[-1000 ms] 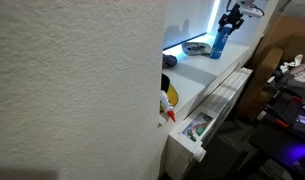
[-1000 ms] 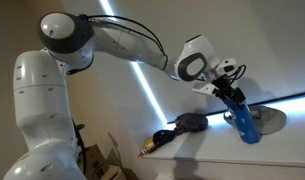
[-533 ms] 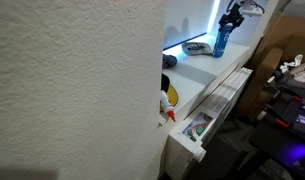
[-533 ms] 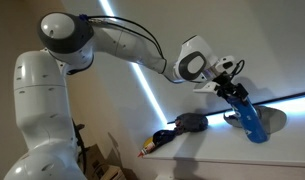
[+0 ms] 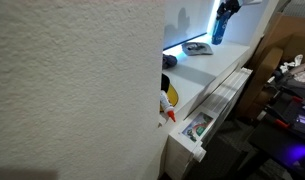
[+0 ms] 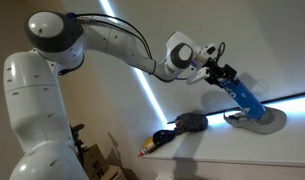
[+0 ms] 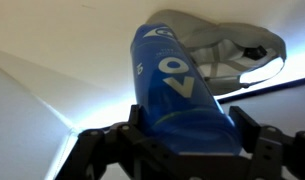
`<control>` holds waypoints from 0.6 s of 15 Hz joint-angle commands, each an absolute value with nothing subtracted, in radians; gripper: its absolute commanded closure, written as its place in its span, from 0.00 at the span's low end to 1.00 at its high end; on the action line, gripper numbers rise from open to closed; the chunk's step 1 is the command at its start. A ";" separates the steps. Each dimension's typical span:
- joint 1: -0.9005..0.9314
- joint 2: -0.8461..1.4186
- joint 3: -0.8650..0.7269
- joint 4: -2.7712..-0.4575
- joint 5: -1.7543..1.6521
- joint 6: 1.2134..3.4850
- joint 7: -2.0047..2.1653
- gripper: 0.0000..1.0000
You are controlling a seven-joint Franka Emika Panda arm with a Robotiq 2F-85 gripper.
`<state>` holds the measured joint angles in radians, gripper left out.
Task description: Move the blue cup to the left
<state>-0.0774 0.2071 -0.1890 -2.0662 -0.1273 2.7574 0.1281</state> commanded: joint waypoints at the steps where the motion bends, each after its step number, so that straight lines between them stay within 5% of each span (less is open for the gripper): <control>1: -0.074 0.056 -0.128 -2.094 -0.086 2.743 0.046 0.37; 9: 0.057 -0.188 -0.029 -2.004 0.239 2.532 -0.170 0.37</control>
